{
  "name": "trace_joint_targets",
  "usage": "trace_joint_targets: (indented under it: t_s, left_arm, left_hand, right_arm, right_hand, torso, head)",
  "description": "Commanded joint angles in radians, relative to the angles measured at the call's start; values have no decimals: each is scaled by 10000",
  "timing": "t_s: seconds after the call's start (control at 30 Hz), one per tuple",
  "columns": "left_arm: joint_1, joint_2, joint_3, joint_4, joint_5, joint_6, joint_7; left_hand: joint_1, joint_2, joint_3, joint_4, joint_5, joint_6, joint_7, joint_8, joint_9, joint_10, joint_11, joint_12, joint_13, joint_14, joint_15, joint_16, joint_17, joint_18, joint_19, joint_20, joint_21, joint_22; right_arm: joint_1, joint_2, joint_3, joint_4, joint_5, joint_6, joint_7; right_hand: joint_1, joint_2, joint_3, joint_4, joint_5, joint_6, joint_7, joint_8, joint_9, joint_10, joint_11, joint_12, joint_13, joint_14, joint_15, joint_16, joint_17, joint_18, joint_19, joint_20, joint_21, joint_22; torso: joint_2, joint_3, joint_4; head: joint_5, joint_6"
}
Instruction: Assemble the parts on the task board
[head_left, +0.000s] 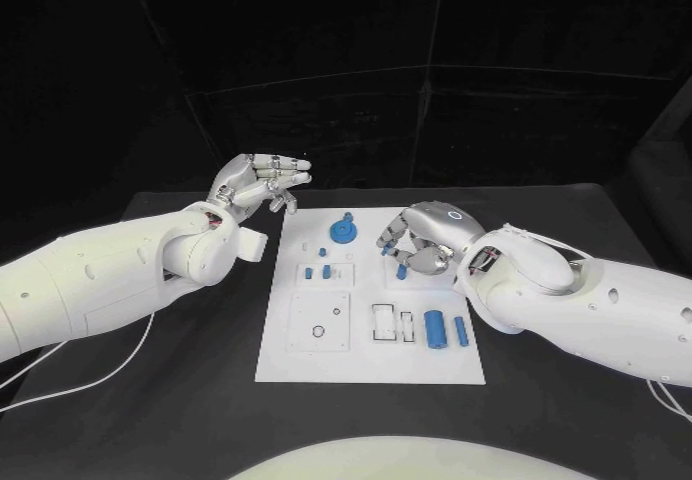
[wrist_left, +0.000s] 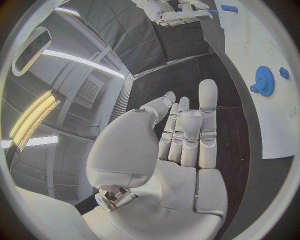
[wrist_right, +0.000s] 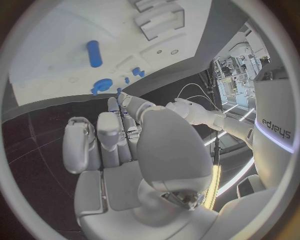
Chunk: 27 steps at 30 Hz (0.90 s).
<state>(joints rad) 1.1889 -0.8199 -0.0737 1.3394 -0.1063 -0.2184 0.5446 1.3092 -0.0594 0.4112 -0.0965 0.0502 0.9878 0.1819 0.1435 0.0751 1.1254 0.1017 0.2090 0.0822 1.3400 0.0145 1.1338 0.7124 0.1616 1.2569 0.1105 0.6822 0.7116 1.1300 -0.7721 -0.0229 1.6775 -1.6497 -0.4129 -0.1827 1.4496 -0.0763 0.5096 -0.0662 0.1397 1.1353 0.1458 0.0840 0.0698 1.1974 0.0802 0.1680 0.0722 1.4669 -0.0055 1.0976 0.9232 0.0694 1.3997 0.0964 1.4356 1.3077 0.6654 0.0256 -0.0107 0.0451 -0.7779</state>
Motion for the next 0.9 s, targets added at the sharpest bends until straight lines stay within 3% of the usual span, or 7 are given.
trace_joint_targets:
  t_s: [0.03,0.27,0.4,0.57,0.9]
  left_arm:
    - [15,32,9,31,52,132,7]
    - [16,122,9,42,52,141,1]
    - [17,144,9,61,52,151,-5]
    - [18,155,9,77,52,151,-8]
    - [19,204,9,64,52,183,-26]
  left_hand:
    - [-47,55,-75,10,-3,-46,8,22,-17,-63,15,56,10,-60,-17,-46,-9,198,-78,-11,-31,-14]
    - [-46,54,-91,8,-2,-61,12,27,-18,-83,19,64,11,-76,-12,-55,-30,198,-85,-6,-45,-22]
    - [-46,54,-91,8,-2,-61,12,27,-18,-83,19,64,11,-76,-12,-55,-30,198,-85,-6,-45,-22]
    - [-46,54,-91,8,-2,-61,12,27,-18,-83,19,64,11,-76,-12,-55,-30,198,-85,-6,-45,-22]
    - [-43,60,-98,8,-2,-71,14,30,-19,-94,22,70,12,-79,-10,-48,-23,199,-88,-4,-53,-27]
  right_arm:
    - [15,243,-4,15,171,103,207]
    - [-260,931,-89,-228,116,385,439]
    - [-433,1210,-237,-419,89,652,525]
    - [-631,1445,-335,-634,28,868,573]
    - [-889,1860,-386,-975,-87,896,673]
  right_hand:
    - [-79,20,50,-8,67,20,33,-19,11,114,-50,-41,10,107,-39,44,-6,-133,50,26,12,529]
    - [-106,18,50,-4,68,24,35,-19,12,114,-49,-44,10,104,-37,41,-18,-127,32,28,-1,507]
    - [-141,9,50,-4,71,13,38,-28,10,99,-45,-56,8,104,-34,56,-8,-127,30,31,-2,506]
    - [-161,7,54,-6,75,0,42,-37,7,85,-41,-66,5,101,-31,54,-20,-126,27,33,-3,505]
    - [-182,8,61,-11,86,-17,46,-49,4,68,-37,-78,3,100,-27,68,-12,-124,22,36,-6,499]
  torso:
    - [2,-16,-5]
    - [-2,-11,-15]
    - [-2,1,-23]
    - [3,1,-11]
    - [5,11,-25]
  head:
    - [146,-67]
    - [423,-196]
    - [500,-236]
    - [593,-285]
    - [741,-385]
